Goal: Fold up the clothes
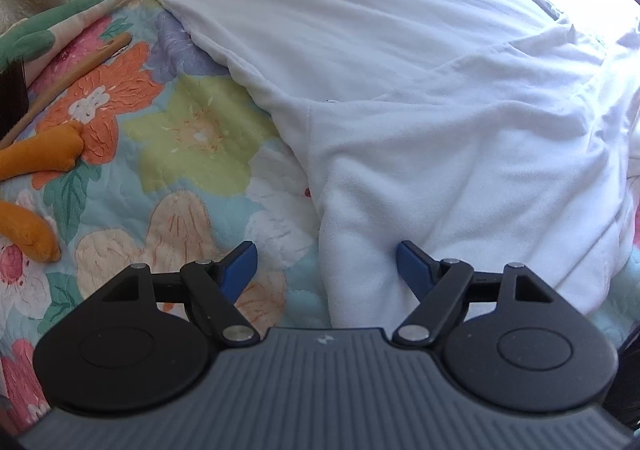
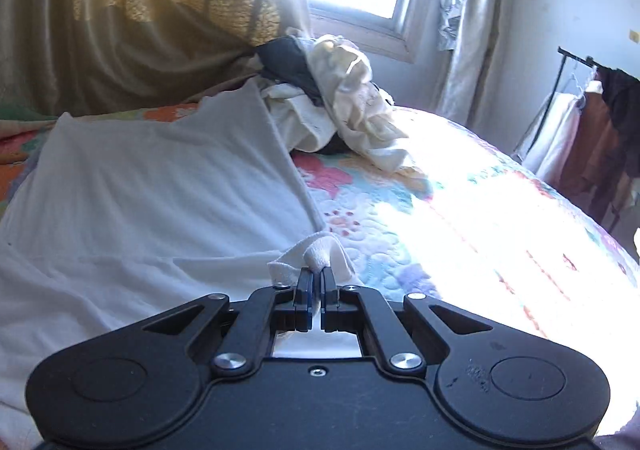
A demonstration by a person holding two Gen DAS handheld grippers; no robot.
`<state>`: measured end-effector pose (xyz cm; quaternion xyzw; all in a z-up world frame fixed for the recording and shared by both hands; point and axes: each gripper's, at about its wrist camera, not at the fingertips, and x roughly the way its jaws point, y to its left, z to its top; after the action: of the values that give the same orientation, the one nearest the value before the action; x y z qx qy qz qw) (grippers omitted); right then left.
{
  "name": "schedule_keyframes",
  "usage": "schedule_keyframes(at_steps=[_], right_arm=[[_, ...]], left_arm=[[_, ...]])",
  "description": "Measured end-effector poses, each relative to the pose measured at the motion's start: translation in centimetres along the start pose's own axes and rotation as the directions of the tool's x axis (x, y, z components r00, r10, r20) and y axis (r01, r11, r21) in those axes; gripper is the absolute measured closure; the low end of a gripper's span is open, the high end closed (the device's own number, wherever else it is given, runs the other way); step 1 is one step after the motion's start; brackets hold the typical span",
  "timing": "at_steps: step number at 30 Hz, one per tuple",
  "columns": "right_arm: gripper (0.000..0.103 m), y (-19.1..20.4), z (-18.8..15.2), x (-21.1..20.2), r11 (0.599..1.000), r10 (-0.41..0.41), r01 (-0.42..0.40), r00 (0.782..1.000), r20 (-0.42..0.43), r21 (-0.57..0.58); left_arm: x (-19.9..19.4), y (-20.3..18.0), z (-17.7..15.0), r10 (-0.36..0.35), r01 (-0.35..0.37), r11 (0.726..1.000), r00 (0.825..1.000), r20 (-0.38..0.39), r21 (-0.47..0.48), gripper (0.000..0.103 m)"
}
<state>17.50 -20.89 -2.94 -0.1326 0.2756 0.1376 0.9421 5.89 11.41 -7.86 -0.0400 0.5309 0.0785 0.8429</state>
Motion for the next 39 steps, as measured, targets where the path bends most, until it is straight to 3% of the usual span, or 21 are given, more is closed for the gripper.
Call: schedule_keyframes(at_steps=[5,8,11,13,15,17,18,19,20,21,25,29,32,34,36,39], right_arm=[[0.101,-2.6,-1.5,-1.2,0.998,-0.066,0.067,0.994,0.086,-0.006],[0.099,-3.0,-1.1,-1.3,0.999,-0.045,0.045,0.998,0.044,-0.019],[0.099,-2.3,-1.7,0.8,0.991,-0.087,0.077,0.991,-0.098,-0.107],[0.099,-1.8,-2.4,2.1,0.975,-0.174,0.148,0.972,-0.155,-0.167],[0.099,-1.0,-2.9,2.6,0.942,-0.271,0.229,0.951,-0.152,-0.246],[0.095,-0.6,-2.6,2.2,0.943,-0.257,0.215,0.955,-0.146,-0.254],[0.088,-0.4,-2.4,2.0,0.944,-0.249,0.207,0.958,-0.143,-0.257],[0.082,-0.5,-2.1,1.8,0.956,-0.223,0.189,0.965,-0.136,-0.222],[0.068,-0.6,-1.7,1.6,0.968,-0.195,0.17,0.972,-0.128,-0.184],[0.064,-0.7,-1.4,1.4,0.978,-0.168,0.15,0.979,-0.119,-0.147],[0.065,-3.1,-2.2,2.0,0.996,-0.022,0.03,0.995,-0.096,0.084],[0.065,-5.8,-4.2,3.2,0.956,0.06,-0.028,0.993,-0.1,0.292],[0.062,-6.7,-4.3,4.2,0.937,0.091,-0.05,0.991,-0.102,0.345],[0.059,-6.4,-4.0,5.1,0.951,0.095,-0.053,0.988,-0.124,0.303],[0.043,-5.7,-3.9,6.4,0.97,0.077,-0.035,0.983,-0.168,0.241],[0.033,-5.1,-4.2,8.9,0.985,0.052,-0.005,0.962,-0.267,0.174]], left_arm=[[0.3,0.1,-0.2,0.02,-0.02,1.0,1.0,-0.021,-0.022,0.023],[0.3,0.2,-0.4,0.016,-0.017,0.999,1.0,-0.015,-0.033,0.023],[-0.4,0.3,-0.4,0.023,-0.022,0.999,1.0,0.006,-0.042,0.023],[-1.3,0.5,-0.2,0.067,-0.065,0.997,0.997,0.048,-0.043,0.024],[-2.8,0.9,0.2,0.142,-0.136,0.989,0.981,0.133,-0.053,0.024],[-3.9,1.3,0.7,0.164,-0.155,0.986,0.966,0.202,-0.058,0.023],[-4.3,1.5,1.1,0.157,-0.148,0.987,0.961,0.226,-0.057,0.023],[-4.4,1.8,1.7,0.134,-0.125,0.991,0.963,0.233,-0.054,0.023],[-4.5,2.0,2.3,0.109,-0.1,0.994,0.965,0.239,-0.051,0.023],[-4.3,2.0,2.8,0.079,-0.071,0.997,0.968,0.239,-0.042,0.023],[-3.1,0.7,4.9,-0.037,0.024,0.998,0.969,0.243,0.056,0.023],[-1.3,-1.9,6.1,-0.228,0.176,0.956,0.949,0.217,0.237,0.022],[0.7,-3.4,6.4,-0.289,0.226,0.924,0.941,0.174,0.309,0.023],[1.8,-3.9,6.5,-0.303,0.242,0.911,0.942,0.146,0.334,0.023],[3.1,-4.0,6.6,-0.309,0.257,0.901,0.946,0.101,0.348,0.023],[4.7,-4.1,6.2,-0.289,0.255,0.899,0.956,0.045,0.357,0.022]])
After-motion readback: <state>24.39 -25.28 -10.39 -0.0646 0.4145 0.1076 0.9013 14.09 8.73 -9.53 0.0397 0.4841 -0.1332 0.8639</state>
